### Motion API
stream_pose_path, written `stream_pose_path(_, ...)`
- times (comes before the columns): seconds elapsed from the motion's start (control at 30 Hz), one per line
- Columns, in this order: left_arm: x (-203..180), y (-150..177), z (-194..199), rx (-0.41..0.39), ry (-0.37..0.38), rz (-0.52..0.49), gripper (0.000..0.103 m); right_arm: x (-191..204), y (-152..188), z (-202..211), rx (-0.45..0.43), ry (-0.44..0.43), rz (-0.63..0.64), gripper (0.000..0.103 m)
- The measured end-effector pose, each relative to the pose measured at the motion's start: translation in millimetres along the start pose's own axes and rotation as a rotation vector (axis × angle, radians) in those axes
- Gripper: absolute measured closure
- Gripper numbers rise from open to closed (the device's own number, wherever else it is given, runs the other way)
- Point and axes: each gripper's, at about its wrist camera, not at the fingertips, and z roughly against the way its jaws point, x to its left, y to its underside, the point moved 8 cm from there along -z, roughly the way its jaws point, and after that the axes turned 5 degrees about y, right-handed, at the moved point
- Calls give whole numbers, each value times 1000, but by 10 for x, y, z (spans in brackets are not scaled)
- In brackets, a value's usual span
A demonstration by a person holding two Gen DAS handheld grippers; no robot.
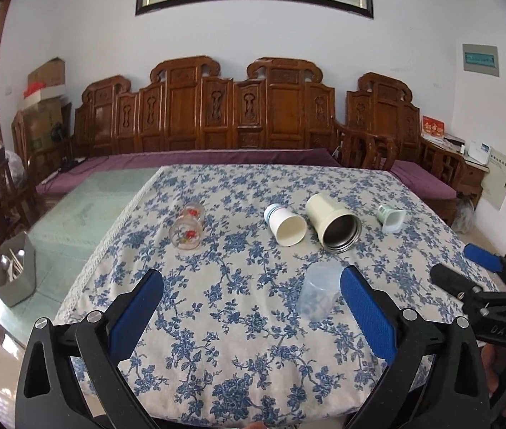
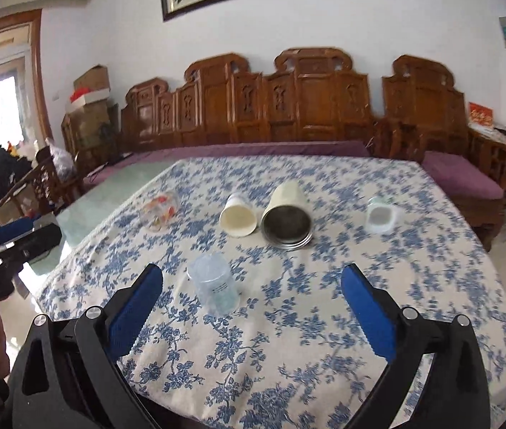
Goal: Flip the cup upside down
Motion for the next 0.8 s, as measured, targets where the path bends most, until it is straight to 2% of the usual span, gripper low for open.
stream_pose_path(0.27,-101,24,280,-30,-7,5,8,-37,-37,455,-83,16,-8,2)
stream_pose_path(0.8,-147,59,332,-31,-11,-6,8,7,-4,527,-93,21,-5,2)
